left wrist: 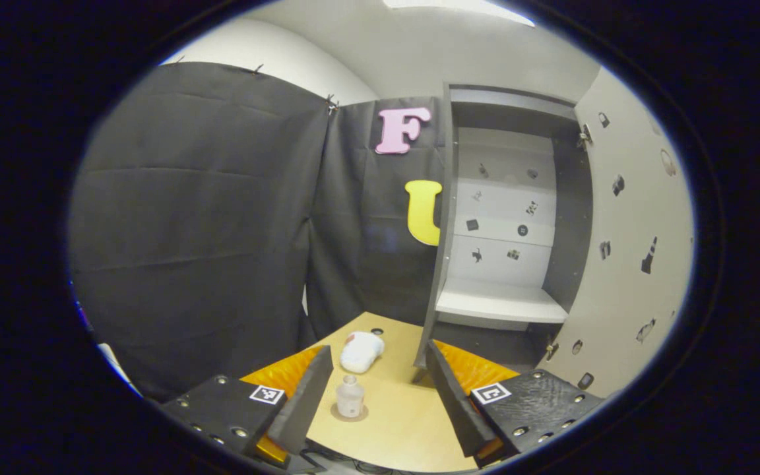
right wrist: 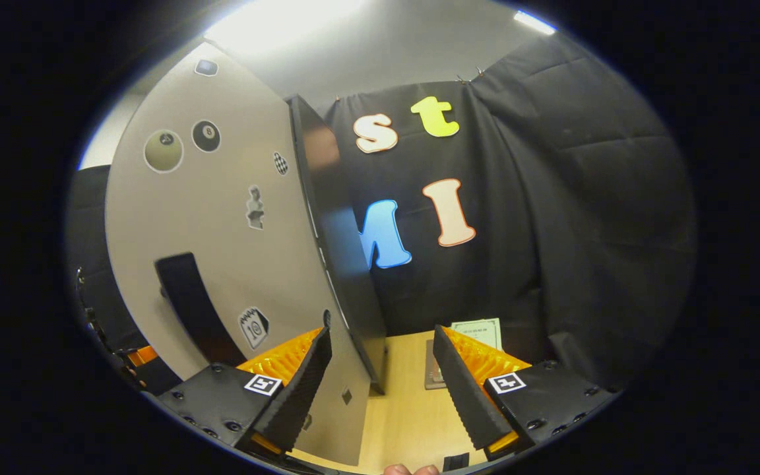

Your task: Open the cabinet door with the right hand, grasp the bottle in the cabinet with the left hand and place it on the coaster, then close the cabinet door with the right hand.

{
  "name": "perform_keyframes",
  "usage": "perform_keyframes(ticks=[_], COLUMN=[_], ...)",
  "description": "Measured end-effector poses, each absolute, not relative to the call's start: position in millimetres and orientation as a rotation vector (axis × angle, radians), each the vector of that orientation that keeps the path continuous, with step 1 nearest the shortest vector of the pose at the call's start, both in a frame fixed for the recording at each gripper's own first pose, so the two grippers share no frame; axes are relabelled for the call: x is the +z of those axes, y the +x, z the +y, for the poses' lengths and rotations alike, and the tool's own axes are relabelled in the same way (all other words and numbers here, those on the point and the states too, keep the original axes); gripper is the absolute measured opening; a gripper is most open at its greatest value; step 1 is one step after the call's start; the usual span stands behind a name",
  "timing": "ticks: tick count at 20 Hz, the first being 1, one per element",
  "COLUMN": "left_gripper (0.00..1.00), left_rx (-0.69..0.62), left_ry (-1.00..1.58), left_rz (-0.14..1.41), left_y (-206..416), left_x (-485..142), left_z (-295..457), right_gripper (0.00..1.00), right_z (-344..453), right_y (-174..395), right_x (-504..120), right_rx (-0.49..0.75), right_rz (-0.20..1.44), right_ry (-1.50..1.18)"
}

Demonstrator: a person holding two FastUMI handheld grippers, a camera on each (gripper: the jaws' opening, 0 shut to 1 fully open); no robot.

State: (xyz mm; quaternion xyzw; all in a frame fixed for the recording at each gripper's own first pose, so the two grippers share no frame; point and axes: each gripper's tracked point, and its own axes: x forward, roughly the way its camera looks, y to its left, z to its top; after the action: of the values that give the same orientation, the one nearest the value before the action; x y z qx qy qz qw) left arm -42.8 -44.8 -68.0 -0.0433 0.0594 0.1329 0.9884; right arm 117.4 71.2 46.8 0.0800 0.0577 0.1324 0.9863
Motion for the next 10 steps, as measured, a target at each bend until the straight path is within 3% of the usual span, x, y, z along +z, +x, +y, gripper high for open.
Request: perform_keyframes(ticks=[3, 6, 7, 9, 10], left_gripper=[0.86, 0.87, 0.87, 0.86, 0.87], left_rx=[0.254, 0.235, 0.225, 0.207, 0.197], left_ry=[-0.126, -0.096, -0.084, -0.072, -0.073], left_rz=[0.096, 0.113, 0.116, 0.126, 0.13], left_y=[-39.9, -17.1, -10.3, 6.1, 13.1], left_x=[-69.0, -76.4, -76.0, -78.3, -78.6], left_z=[-32.0, -9.9, -1.9, 15.8, 23.4], right_gripper=[0.98, 0.97, 0.9, 0.88, 0.96], right_z=[95.4, 90.8, 93.3, 97.8, 101.6], right_y=[107.5, 102.8, 101.3, 99.4, 98.1], right_x=[63.2, 64.7, 66.4, 67.2, 65.5], right_rx=[0.322, 0.286, 0.272, 0.247, 0.236], right_rz=[0.067, 0.053, 0.049, 0.044, 0.052], right_ry=[0.129, 0.09, 0.079, 0.062, 0.064])
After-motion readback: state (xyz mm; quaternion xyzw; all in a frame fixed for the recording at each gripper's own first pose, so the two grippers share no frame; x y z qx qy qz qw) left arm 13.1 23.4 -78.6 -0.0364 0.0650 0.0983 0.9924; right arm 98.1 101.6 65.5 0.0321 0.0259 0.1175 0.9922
